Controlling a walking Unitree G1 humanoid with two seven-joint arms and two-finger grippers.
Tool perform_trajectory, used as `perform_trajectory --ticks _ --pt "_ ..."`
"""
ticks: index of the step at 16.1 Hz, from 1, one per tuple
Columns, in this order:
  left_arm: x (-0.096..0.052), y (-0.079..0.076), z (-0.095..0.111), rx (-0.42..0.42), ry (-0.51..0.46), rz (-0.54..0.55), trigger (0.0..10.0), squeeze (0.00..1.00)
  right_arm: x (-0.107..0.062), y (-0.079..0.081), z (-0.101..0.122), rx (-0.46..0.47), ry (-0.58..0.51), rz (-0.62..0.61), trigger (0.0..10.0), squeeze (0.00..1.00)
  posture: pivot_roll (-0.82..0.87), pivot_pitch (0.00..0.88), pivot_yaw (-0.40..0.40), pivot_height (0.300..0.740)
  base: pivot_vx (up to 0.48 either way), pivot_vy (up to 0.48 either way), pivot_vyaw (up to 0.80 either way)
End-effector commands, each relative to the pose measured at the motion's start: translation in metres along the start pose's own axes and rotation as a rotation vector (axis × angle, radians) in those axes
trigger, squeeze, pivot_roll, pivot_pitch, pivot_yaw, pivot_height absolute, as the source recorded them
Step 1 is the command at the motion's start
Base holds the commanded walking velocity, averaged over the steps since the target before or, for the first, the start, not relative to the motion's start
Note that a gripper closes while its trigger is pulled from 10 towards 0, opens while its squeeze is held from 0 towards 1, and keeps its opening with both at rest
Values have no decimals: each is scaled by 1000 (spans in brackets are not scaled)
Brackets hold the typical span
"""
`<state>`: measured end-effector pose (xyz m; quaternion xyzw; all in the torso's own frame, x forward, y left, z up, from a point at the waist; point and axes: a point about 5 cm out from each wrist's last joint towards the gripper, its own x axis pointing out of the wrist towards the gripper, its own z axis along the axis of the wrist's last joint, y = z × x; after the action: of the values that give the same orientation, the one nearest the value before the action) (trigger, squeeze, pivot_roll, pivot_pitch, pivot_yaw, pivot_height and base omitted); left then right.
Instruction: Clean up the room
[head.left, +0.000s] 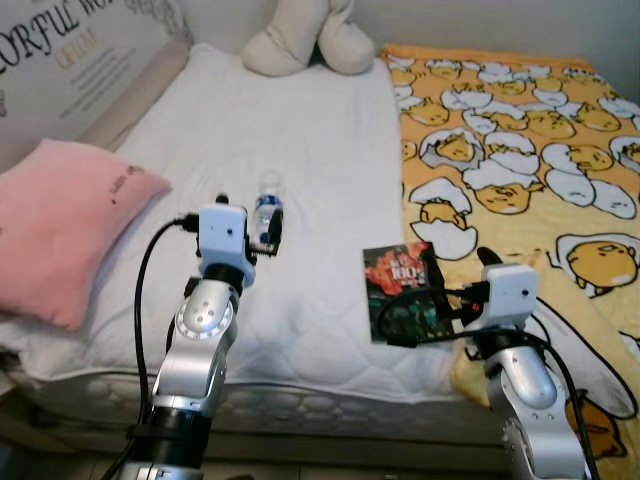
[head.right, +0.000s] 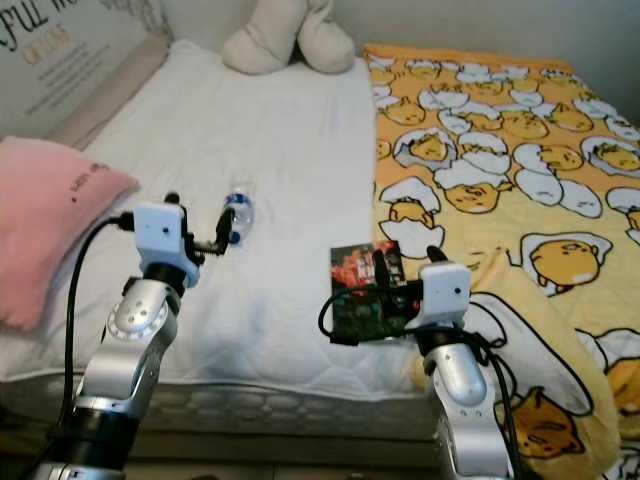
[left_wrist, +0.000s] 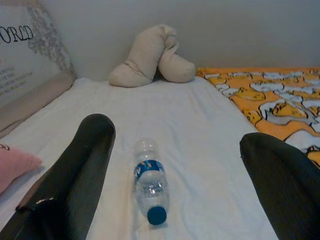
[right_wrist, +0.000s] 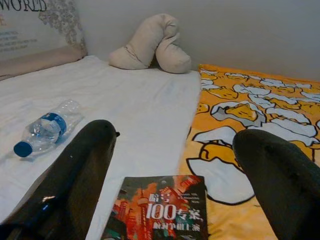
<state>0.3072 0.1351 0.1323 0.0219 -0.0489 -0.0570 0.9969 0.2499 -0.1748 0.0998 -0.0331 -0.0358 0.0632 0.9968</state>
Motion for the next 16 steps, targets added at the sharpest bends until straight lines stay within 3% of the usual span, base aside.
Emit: perform_trajectory --ticks 1,3,6,8,13,16 --pt "3 0 6 -23 -23 0 10000 0 5 -1 8 0 -35 2 10000 0 -69 0 -9 740 356 322 0" --pt "4 -4 2 -65 -1 -1 10000 0 6 -3 8 -6 -35 11 10000 0 -73 0 -26 740 356 321 0" --pt "3 -15 -4 -57 19 -28 10000 0 8 -6 9 -26 -25 40 10000 0 -76 0 -52 740 385 189 0" --pt "3 -24 -7 12 41 -72 10000 0 10 -6 9 -25 -24 41 10000 0 -68 0 -47 740 0 0 0" --pt "5 -20 -5 48 34 -70 10000 0 8 0 8 -5 -26 36 10000 0 -81 0 -29 740 0 0 0" --pt "3 -27 -1 4 11 -142 10000 0 5 -5 7 -11 -22 18 10000 0 -93 0 -22 740 315 0 0"
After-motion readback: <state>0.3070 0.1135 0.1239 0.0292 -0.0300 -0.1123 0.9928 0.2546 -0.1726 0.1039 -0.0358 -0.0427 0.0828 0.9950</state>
